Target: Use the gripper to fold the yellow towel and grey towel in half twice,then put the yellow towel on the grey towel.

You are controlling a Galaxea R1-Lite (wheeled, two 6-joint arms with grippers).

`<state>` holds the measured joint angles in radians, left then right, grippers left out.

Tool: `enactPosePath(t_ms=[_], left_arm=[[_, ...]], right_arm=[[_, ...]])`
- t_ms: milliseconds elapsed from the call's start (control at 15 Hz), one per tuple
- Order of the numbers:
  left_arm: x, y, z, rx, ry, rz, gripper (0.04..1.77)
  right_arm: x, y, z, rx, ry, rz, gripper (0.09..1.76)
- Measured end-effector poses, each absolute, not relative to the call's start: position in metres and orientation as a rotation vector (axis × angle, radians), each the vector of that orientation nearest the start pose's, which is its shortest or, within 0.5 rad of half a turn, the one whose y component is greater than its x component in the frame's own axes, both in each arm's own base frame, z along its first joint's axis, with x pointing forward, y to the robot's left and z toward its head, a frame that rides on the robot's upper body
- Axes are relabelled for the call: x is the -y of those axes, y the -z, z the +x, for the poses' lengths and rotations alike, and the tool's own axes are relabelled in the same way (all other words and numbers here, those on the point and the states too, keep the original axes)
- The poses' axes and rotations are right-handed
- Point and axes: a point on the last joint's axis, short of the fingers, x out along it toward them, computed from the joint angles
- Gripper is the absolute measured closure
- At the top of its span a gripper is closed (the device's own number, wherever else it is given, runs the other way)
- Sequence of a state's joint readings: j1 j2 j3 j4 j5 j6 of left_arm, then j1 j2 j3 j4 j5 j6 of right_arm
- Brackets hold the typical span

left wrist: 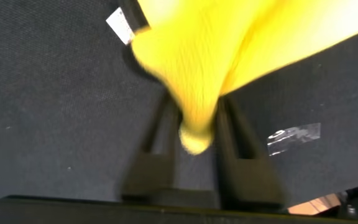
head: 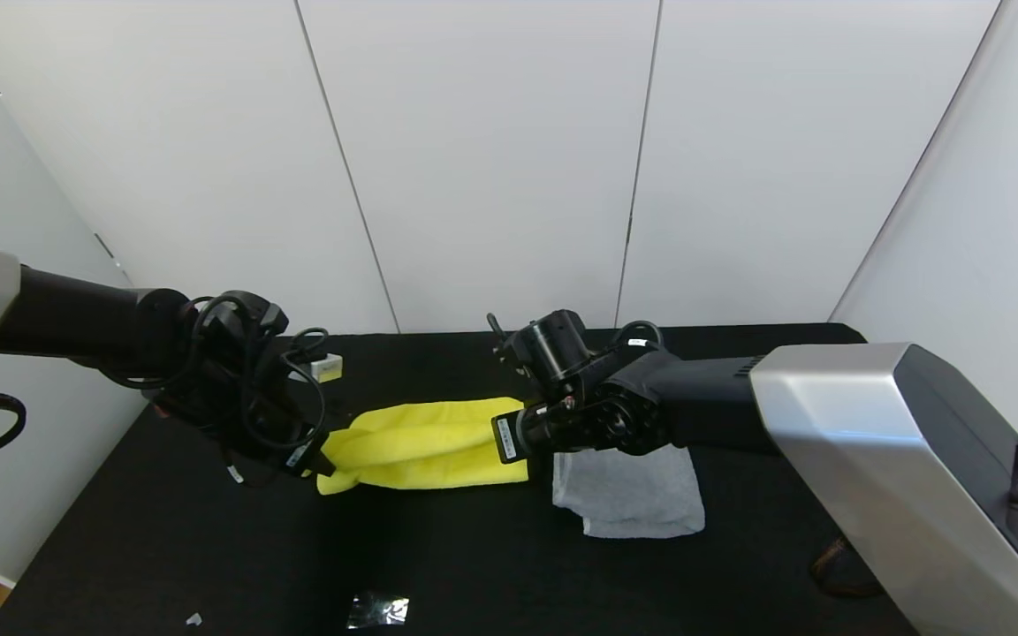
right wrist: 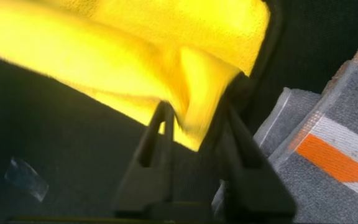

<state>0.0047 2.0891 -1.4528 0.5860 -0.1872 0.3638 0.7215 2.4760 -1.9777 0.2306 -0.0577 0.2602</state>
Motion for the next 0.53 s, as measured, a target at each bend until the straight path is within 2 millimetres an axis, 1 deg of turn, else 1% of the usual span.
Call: enactPosePath(t_ms=[67,200,400,533], left_arm=[[0.0020,-0.1215,0.3688,-1.170,0.384,0.193,1.14],[0.0006,-0.1221,0.3685,-1.169,0.383,0.189,0.90],[-0.0010,-0.1233,0.3683,-1.166,0.378,0.188,0.65],[-0.0016,-0.1239,0.3683,-1.164,0.375,0.189,0.52]], right_arm=[[-0.3307,-0.0992,0.3779,-0.761,-0.538,-0.041,1.18],[-0.3313,-0.0986,0.3774,-0.762,-0.539,-0.042,0.95],[-0.3319,-0.0986,0.3767,-0.763,-0.541,-0.042,0.69],[-0.3323,-0.0994,0.3760,-0.762,-0.542,-0.042,0.57]])
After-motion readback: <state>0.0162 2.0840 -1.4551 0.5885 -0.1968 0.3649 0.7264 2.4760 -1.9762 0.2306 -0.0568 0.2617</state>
